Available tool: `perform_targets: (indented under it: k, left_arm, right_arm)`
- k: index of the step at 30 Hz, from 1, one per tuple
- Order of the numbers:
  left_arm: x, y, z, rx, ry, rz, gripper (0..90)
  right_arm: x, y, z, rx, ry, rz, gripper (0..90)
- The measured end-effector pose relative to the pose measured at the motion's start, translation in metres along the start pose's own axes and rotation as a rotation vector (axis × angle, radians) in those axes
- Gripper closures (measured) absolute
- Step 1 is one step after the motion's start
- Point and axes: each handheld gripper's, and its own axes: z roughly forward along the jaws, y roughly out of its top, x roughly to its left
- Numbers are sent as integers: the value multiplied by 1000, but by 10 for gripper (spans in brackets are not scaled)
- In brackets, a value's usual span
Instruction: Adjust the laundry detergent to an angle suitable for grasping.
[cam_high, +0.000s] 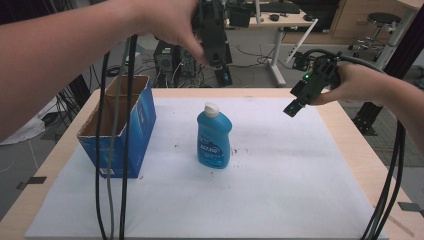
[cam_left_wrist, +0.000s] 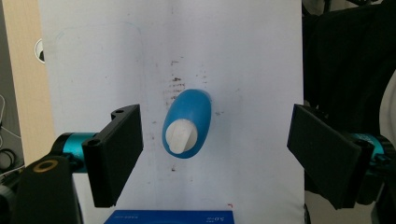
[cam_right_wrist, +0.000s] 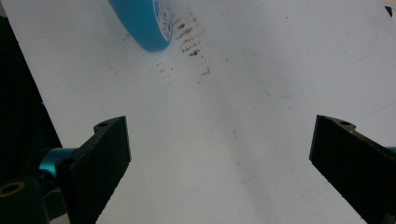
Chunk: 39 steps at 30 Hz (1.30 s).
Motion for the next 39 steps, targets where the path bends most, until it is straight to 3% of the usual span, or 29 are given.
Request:
perform_targets:
  k: [4, 13, 39]
  left_arm:
    - [-1, 0, -1, 4, -2, -1, 184]
    - [-2, -1, -5, 4, -3, -1, 184]
    - [-4, -4, -6, 13, -6, 1, 184]
  right_arm:
    - [4, 2, 10, -38, 16, -11, 45]
    - [14, 7, 35, -61, 47, -25, 45]
    - [46, 45, 83, -67, 83, -100, 43]
